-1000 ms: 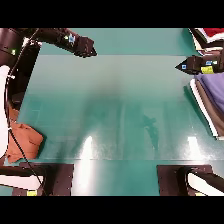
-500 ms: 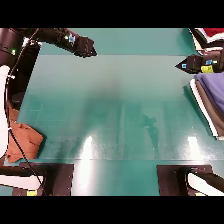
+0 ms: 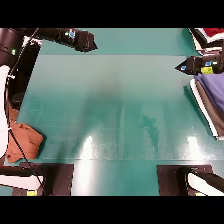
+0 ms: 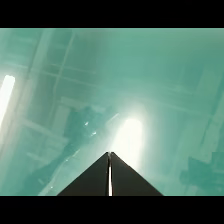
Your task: Fold the shirts.
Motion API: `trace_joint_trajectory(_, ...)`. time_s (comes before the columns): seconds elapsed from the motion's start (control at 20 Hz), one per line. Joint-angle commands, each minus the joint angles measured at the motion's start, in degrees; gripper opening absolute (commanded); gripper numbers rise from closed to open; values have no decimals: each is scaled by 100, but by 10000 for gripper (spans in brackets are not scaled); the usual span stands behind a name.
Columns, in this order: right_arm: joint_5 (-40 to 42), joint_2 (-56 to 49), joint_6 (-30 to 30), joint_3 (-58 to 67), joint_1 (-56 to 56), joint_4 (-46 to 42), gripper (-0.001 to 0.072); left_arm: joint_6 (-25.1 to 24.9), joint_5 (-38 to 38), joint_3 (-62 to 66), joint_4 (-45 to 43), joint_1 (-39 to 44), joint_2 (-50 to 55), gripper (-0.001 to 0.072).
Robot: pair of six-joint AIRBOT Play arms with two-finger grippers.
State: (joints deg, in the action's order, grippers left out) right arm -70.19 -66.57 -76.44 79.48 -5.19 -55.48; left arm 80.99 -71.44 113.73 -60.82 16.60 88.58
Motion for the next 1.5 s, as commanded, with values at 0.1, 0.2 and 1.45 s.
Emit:
trace_joint_trajectory(0.1,-201,0,-2,4,-4,-11,18,-81,-1843,-120,-1217,-205,-586,26)
trace_joint_trajectory(0.2,-195,-2,0,4,-4,-7,18,90,-2002,-610,-2240,-256,-1215,27)
trace_joint_trajectory(1.45,-201,-2,0,4,-4,-9,18,1519,-1650,-7731,-4398,-2498,-4133,99)
